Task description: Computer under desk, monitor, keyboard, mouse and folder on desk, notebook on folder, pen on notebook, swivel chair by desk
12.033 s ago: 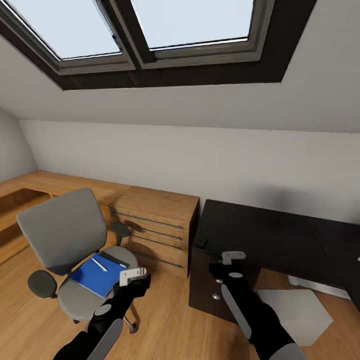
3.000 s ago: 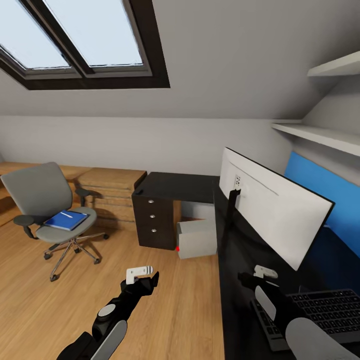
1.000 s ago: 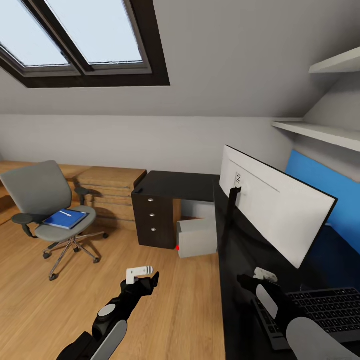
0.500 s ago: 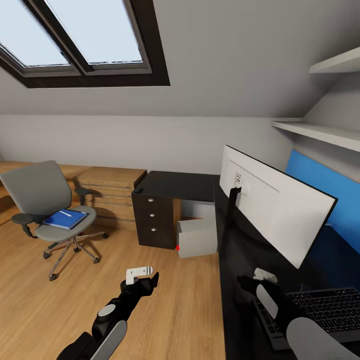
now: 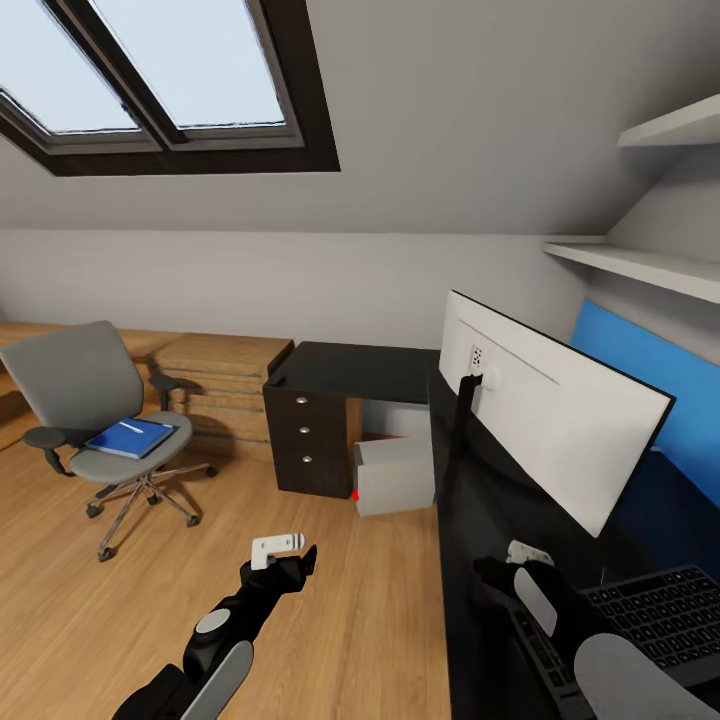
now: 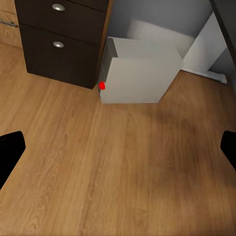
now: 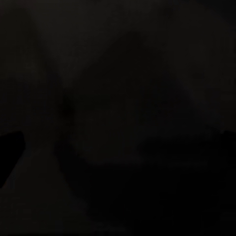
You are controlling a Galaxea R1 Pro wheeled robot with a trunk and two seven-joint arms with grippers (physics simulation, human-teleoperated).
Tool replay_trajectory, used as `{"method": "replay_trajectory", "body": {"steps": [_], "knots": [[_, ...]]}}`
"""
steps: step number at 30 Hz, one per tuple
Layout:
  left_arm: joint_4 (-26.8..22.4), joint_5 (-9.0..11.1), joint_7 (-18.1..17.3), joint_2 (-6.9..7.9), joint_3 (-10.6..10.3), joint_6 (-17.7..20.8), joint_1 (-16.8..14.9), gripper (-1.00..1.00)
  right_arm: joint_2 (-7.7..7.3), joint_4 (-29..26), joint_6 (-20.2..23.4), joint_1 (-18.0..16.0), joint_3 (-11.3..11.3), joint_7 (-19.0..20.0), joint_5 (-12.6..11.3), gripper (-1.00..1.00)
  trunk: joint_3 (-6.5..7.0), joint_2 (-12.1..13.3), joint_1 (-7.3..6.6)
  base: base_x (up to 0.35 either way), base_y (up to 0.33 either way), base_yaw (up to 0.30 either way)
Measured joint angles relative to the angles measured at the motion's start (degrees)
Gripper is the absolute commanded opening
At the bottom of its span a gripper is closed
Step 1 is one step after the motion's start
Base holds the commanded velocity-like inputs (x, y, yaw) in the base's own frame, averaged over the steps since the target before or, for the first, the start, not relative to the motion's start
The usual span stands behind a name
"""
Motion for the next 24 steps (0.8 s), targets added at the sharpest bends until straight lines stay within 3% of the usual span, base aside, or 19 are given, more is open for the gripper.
{"method": "replay_trajectory", "body": {"steps": [6,24], "knots": [[-0.04,-0.09,0.0,0.61,-0.02,0.0,0.0,1.0,-0.1,0.02,0.72,-0.21,-0.04,-0.08,-0.38,1.0,0.0,0.0,0.01,-0.043,0.0,0.0],[-0.07,-0.09,-0.03,0.76,-0.05,0.0,0.0,1.0,-0.08,0.01,0.92,-0.24,-0.03,-0.06,-0.35,1.0,0.0,0.0,0.03,-0.237,0.0,0.0]]}}
